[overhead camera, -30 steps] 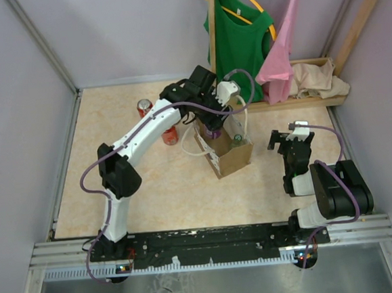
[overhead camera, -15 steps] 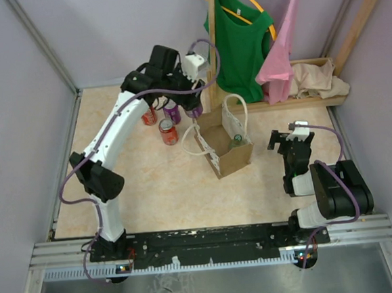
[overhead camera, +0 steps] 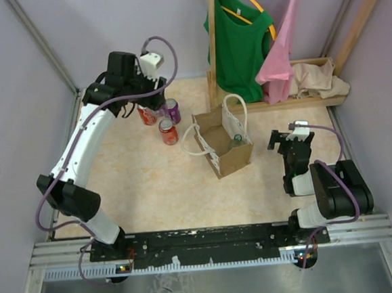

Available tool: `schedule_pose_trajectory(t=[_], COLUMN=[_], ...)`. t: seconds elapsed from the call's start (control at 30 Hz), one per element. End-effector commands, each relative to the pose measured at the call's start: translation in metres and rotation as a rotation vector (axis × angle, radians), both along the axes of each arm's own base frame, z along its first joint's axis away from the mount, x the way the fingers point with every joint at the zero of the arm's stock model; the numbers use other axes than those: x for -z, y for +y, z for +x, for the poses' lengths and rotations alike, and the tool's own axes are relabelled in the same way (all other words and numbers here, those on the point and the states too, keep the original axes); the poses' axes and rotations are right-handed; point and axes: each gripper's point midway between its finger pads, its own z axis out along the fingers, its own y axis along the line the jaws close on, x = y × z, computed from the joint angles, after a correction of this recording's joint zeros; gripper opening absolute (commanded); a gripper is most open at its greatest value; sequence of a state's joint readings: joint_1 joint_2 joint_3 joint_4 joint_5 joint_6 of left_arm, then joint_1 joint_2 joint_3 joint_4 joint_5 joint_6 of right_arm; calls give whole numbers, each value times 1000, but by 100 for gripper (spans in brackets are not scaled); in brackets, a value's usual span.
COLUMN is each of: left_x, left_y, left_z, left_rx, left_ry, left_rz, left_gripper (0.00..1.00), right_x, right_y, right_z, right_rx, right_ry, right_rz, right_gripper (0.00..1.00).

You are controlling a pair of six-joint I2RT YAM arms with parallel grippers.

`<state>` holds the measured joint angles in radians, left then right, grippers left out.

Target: Take the beverage out of the canvas bag

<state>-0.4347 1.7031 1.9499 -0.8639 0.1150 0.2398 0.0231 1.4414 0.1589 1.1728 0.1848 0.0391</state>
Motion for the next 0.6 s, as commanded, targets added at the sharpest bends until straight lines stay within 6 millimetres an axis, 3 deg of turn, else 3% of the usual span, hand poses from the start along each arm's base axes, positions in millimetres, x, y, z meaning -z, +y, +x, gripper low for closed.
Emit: schedule_pose_trajectory(t=[0.0,0.17,0.57], left_x=[-14,44,121], left_y=[49,80,102], left_z=[14,20,40], left_rx=[-168,-274,-379], left_ry=[-88,-4,19], left_rz=[-82,-70,-84], left_gripper=[0,0,0], right_x=[-18,-18,-18], right_y=[0,0,0], right_z=[8,8,9], right_rx=[3,2,3], right_ry=[-65,-65,-66], right_rz=[10,10,9], right_gripper=[99,99,99])
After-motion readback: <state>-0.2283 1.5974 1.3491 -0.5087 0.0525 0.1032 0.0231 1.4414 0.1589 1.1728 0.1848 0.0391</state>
